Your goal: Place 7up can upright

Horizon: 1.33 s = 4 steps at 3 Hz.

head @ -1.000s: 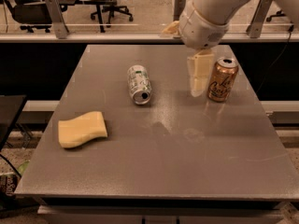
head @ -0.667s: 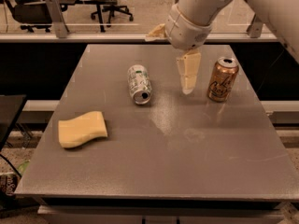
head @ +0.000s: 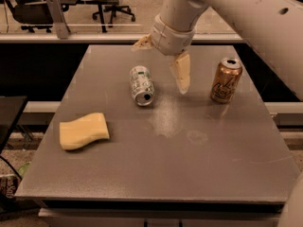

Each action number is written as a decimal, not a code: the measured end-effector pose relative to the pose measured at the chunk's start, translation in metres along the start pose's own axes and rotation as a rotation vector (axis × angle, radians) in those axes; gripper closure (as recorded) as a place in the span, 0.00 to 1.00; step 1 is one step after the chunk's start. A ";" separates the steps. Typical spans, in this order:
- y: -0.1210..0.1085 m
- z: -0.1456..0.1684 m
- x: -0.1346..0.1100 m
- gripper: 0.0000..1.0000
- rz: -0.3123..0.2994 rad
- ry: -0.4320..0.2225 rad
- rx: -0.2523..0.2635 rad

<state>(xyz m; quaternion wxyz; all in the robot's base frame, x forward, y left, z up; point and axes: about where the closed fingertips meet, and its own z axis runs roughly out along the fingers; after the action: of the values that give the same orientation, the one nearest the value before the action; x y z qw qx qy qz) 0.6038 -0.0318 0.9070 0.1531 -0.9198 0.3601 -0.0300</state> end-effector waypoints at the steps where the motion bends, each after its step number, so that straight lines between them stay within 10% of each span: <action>1: -0.006 0.013 -0.002 0.00 -0.113 0.022 -0.021; 4: -0.016 0.041 -0.027 0.00 -0.408 -0.031 -0.097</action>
Offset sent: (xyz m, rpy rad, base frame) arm 0.0052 0.0272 -0.0272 -0.1300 -0.0902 0.3429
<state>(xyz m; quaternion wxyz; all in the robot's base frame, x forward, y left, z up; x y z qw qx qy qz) 0.6005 0.0083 0.8741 0.1050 -0.9802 0.1652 -0.0286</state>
